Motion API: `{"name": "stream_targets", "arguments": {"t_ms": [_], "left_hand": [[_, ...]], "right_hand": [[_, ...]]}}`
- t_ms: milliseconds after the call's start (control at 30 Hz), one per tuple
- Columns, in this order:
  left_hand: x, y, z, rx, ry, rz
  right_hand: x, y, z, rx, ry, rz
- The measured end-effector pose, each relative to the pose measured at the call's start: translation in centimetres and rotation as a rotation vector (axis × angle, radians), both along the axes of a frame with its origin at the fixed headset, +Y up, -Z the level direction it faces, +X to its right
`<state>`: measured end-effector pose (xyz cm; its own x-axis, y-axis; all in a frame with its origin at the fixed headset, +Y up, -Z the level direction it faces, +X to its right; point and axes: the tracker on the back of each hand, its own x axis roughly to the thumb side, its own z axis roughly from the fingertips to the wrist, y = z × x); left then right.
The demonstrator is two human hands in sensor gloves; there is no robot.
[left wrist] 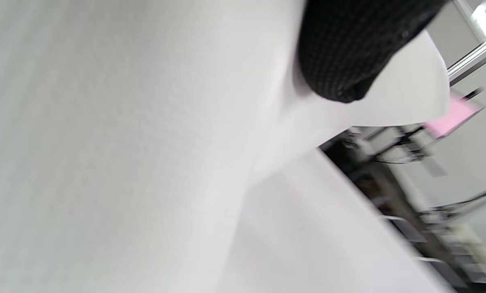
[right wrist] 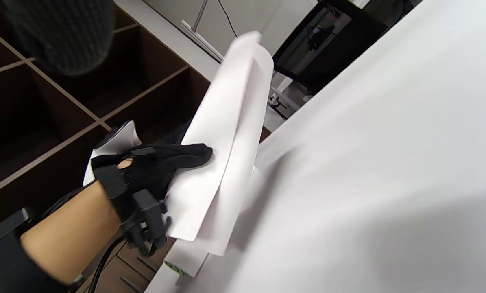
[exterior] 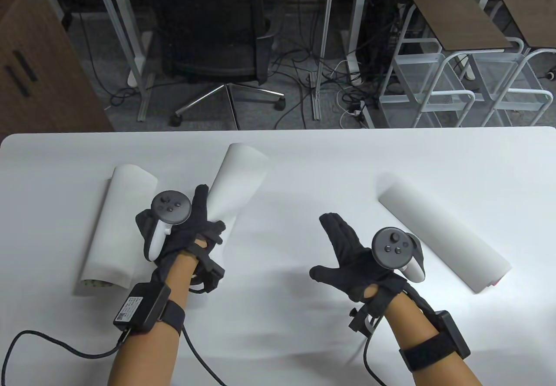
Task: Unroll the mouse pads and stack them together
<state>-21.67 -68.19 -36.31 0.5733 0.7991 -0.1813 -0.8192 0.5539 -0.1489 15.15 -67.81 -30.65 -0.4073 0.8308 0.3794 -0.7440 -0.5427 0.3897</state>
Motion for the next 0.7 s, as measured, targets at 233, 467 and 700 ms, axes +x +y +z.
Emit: {"name": "stream_targets", "arguments": {"t_ms": [233, 467, 700], "left_hand": [[4.3, -1.4, 1.6, 0.019, -0.270, 0.485], [8.1, -2.2, 2.9, 0.031, -0.487, 0.656], [10.1, -2.9, 4.0, -0.084, -0.503, 0.575]], "right_hand": [[-0.9, 0.1, -1.4, -0.078, -0.105, -0.014], [-1.8, -2.1, -2.1, -0.252, -0.106, -0.163], [-2.6, -3.5, -1.8, -0.453, -0.130, -0.436]]}}
